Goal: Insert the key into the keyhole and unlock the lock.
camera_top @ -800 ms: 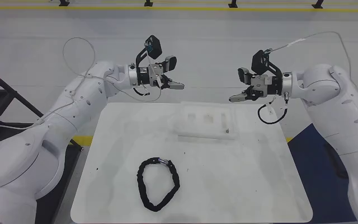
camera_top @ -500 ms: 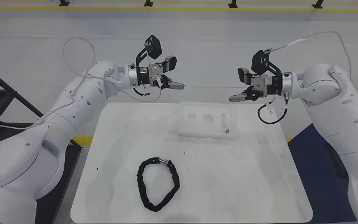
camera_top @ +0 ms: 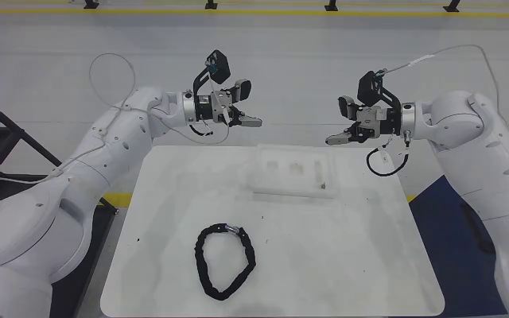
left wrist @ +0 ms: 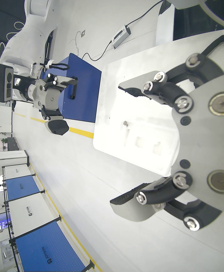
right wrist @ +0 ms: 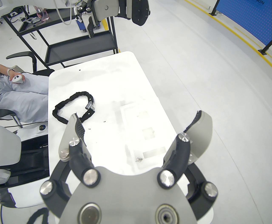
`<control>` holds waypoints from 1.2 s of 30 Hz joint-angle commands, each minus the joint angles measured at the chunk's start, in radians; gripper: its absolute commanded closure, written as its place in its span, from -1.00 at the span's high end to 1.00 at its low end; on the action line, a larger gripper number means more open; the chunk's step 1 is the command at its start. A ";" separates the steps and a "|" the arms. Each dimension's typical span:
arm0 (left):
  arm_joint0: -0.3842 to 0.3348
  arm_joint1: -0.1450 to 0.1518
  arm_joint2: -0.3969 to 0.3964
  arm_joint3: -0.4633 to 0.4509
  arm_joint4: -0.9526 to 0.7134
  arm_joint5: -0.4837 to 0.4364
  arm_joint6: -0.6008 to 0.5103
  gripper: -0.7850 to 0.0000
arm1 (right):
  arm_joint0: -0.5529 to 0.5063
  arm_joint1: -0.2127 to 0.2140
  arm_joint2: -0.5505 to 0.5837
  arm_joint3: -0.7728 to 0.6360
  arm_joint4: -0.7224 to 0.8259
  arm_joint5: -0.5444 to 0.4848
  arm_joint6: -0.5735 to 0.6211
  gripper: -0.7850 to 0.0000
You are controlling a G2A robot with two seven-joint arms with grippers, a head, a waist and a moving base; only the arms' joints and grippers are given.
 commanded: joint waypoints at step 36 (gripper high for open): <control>0.000 0.000 0.000 0.000 0.000 0.000 0.000 1.00 | -0.094 -0.096 -0.173 0.262 -0.088 0.270 -0.002 1.00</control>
